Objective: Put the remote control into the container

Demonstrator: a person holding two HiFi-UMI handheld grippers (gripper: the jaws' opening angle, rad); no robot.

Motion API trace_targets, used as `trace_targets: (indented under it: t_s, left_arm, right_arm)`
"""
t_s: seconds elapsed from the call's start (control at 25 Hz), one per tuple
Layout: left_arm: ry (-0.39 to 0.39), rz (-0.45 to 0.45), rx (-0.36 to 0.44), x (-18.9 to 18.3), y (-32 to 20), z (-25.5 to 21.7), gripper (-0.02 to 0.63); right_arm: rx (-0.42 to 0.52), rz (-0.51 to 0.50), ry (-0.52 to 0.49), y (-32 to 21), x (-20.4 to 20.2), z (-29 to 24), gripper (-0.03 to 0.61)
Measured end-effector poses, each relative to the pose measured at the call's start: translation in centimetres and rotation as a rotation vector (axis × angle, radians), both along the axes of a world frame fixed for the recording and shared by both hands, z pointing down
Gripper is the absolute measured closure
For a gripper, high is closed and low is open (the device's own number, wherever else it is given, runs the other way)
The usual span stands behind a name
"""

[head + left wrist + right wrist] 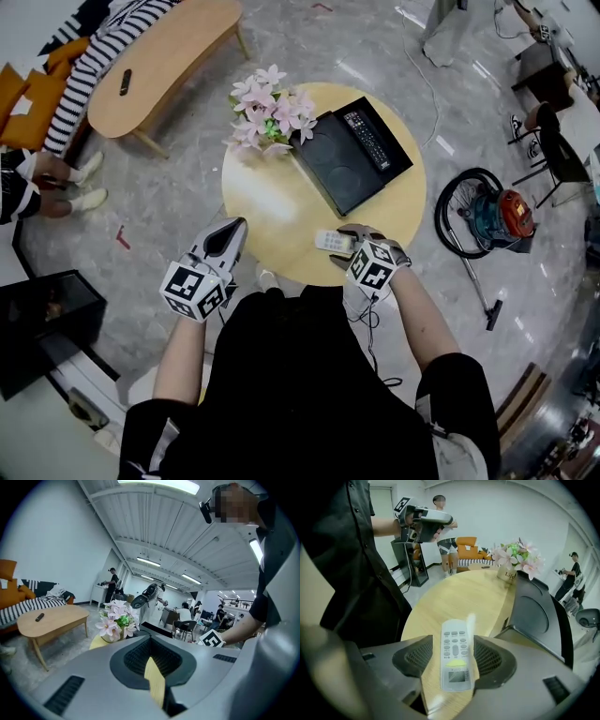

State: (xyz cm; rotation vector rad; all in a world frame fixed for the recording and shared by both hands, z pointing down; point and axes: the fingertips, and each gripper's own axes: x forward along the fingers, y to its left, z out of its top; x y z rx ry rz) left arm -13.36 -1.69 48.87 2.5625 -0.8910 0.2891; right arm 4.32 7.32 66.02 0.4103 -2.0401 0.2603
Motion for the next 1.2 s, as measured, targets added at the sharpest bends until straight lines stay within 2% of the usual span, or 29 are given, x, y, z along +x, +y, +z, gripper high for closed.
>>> trace_targets:
  t_s: [0.28,0.64,1.2]
  left_arm:
    - [-0.02,-0.042,-0.023,-2.4,0.5,0.8,0.606]
    - [-0.026,-0.091,-0.035,-4.2,1.0,1.3,0.606]
    - [-0.031,-0.082,-0.027,-3.9,1.0,1.0,0.607]
  right_arm:
    - [-0.05,-0.105,0.1,-0.3,-0.1,2.3,0.304]
    - [-0.113,-0.133,0.176,-0.1,0.3,4.3,0.304]
    - [-0.091,-0.138,0.204,0.2,-0.3,3.6,0.318]
